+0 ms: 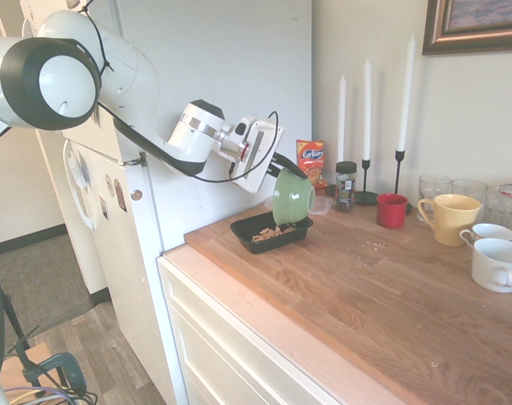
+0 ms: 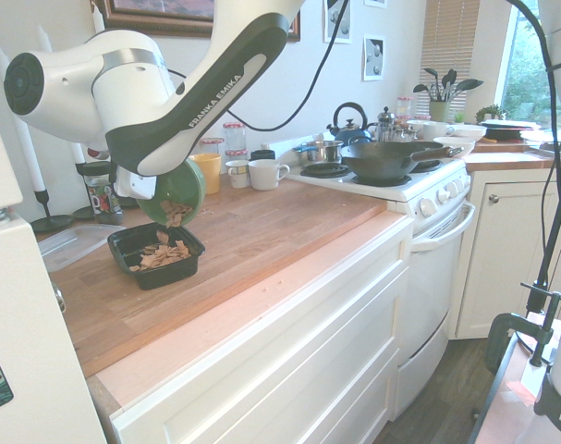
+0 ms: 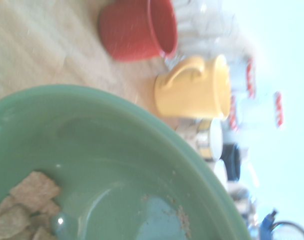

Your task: Pour the cereal into the box

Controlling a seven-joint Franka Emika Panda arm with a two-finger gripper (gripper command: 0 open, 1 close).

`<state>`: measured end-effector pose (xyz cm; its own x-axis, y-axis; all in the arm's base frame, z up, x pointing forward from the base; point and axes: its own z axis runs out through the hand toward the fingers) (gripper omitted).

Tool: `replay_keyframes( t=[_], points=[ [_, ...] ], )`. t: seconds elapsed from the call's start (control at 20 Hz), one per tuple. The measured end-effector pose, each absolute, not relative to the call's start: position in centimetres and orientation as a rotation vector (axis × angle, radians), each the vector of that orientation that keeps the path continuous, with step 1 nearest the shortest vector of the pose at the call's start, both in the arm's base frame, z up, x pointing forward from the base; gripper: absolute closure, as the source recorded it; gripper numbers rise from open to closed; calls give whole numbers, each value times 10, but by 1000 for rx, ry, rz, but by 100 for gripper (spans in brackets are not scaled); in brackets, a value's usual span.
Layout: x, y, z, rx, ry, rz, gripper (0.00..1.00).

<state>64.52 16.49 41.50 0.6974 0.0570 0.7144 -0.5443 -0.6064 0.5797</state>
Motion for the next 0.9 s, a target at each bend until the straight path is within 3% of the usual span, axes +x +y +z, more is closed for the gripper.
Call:
replay_keyframes(
  t=[0.6,0.9],
  points=[
    [659,180,388,1983,-223,1098,100],
    [658,170,397,2070,-363,1032,100]
  ],
)
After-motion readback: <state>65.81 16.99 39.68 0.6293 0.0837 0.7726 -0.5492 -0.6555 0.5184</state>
